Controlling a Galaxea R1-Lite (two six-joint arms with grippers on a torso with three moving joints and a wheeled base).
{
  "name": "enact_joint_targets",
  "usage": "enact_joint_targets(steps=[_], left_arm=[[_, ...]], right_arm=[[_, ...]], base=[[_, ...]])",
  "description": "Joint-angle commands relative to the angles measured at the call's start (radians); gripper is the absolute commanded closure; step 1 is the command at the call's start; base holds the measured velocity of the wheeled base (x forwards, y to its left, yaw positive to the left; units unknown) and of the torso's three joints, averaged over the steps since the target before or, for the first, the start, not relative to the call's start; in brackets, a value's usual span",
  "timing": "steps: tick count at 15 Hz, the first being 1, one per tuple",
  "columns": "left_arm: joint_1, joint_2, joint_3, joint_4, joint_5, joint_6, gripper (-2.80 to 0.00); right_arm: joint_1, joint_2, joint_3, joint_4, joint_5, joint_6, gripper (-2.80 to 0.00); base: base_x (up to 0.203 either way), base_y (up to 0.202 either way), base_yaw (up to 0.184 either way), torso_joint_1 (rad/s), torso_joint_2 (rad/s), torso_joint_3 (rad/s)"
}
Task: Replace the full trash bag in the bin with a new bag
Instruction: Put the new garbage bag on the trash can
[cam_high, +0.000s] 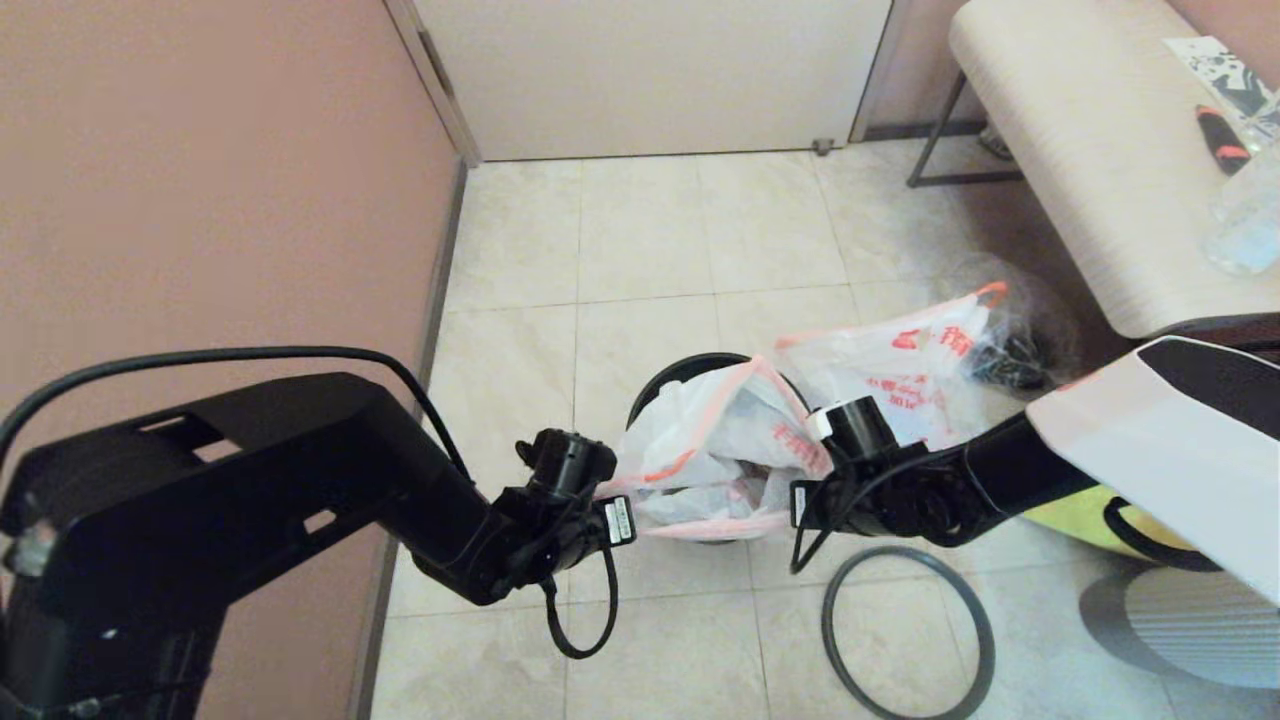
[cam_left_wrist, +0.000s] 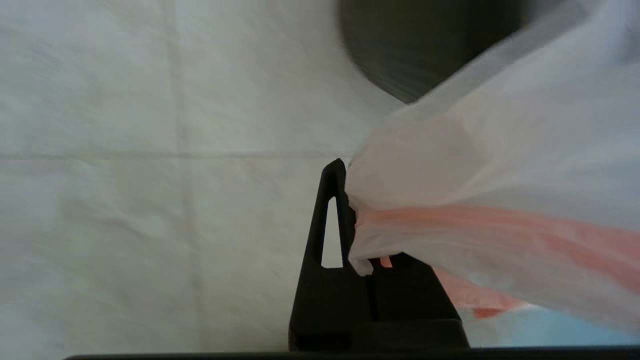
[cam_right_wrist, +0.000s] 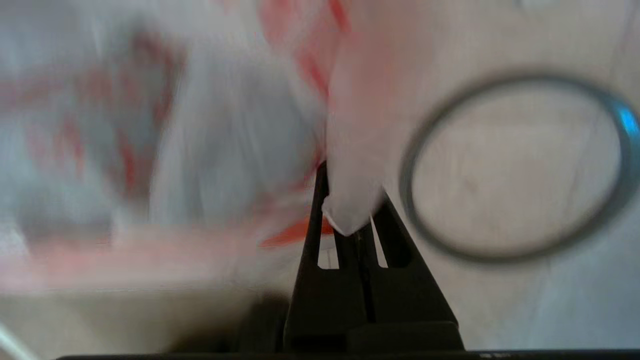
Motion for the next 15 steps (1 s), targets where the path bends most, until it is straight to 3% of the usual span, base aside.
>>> enact_joint_targets(steps=[1, 4, 7, 13, 14, 15], left_arm=[[-0.012, 0.055, -0.022, -0.009, 0.038, 0.001, 0.0], [-0.033, 0.112, -0.066, -0.012, 0.142, 0.001, 0.0], [-0.023, 0.113, -0.071, -0.012, 0.152, 0.0, 0.0], [-0.012, 0.072, -0.04, -0.068, 0.147, -0.008, 0.0], [-0.011, 0.048, -0.024, -0.067, 0.139, -0.008, -2.8], [-0.011, 0.022, 0.001, -0.067, 0.128, -0.009, -2.8]], right_arm=[[-0.017, 0.085, -0.081, -0.002, -0.003, -0.01, 0.0], [-0.023, 0.114, -0.145, -0.019, -0.026, -0.041, 0.0], [-0.003, 0.118, -0.169, -0.104, -0.028, -0.091, 0.0], [0.004, 0.078, -0.121, -0.111, -0.028, -0.092, 0.0], [0.005, 0.076, -0.12, -0.109, -0.028, -0.092, 0.0], [0.005, 0.076, -0.12, -0.109, -0.028, -0.092, 0.0]], base=[[0.0, 0.0, 0.0, 0.0, 0.0, 0.0], [0.0, 0.0, 0.0, 0.0, 0.0, 0.0], [0.0, 0.0, 0.0, 0.0, 0.0, 0.0], [0.0, 0.0, 0.0, 0.0, 0.0, 0.0], [0.0, 0.0, 0.0, 0.0, 0.0, 0.0], [0.0, 0.0, 0.0, 0.0, 0.0, 0.0]])
